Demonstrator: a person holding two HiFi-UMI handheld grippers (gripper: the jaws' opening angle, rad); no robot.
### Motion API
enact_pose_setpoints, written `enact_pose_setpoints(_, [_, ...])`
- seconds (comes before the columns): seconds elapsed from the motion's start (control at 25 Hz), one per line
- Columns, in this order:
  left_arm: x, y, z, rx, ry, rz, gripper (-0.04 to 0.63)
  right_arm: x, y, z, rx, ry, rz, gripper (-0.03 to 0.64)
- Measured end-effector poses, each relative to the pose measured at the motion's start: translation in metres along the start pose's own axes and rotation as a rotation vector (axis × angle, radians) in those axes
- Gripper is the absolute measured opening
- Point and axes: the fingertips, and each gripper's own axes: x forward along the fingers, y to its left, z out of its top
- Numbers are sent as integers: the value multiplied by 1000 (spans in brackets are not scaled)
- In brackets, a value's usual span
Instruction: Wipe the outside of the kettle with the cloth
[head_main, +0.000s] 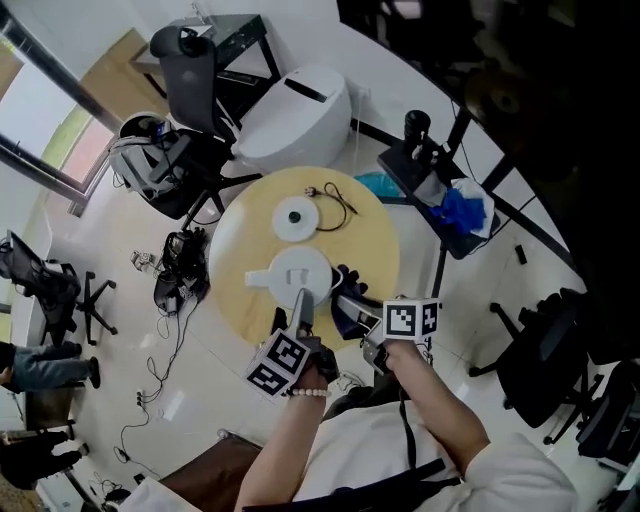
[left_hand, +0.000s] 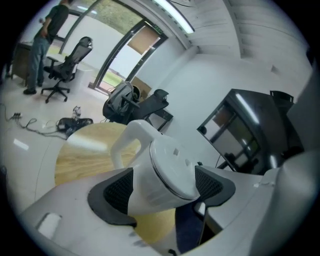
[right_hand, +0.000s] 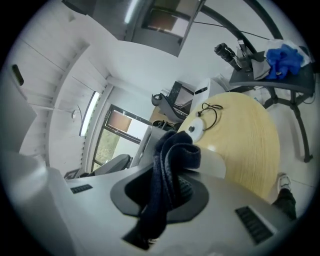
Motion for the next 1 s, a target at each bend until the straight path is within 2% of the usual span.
enact_pose_setpoints(0.12, [-25, 26, 26, 180, -93, -2, 390, -3, -3, 2, -8, 10, -14, 65])
enact_pose_setpoints(0.24, [-30, 61, 55, 456, -170, 22, 341, -5, -4, 3, -16, 19, -26, 64])
enact_pose_setpoints(0.28, [-25, 69, 61, 568, -171, 36, 309, -5, -4, 3, -15, 23, -28, 66])
enact_pose_setpoints(0.36, [-7, 79, 67, 769, -151, 55, 303, -5, -3, 3, -15, 32, -29, 66])
enact_pose_setpoints(0.44, [14, 79, 66, 883, -136, 26, 304, -5, -4, 4, -20, 38, -34, 66])
enact_pose_setpoints(0.52, [32, 76, 63, 914, -132, -20, 304, -4, -4, 4, -24, 40, -40, 66])
enact_pose_setpoints(0.64, [48, 79, 62, 928, -133, -16, 302, -4, -2, 4, -25, 42, -47, 66])
enact_pose_setpoints(0.76, [56, 79, 61, 957, -134, -25, 230, -4, 5, 6, -10, 34, -31, 66])
enact_pose_setpoints(0.84, [60, 78, 61, 972, -132, -32, 221, -5, 8, 6, -8, 31, -19, 66])
enact_pose_setpoints(0.96, [63, 77, 58, 997, -130, -24, 151, -6, 9, 6, -8, 31, -16, 65])
enact_pose_setpoints(1.0, [64, 76, 57, 999, -131, -22, 149, -6, 9, 6, -7, 30, -17, 66])
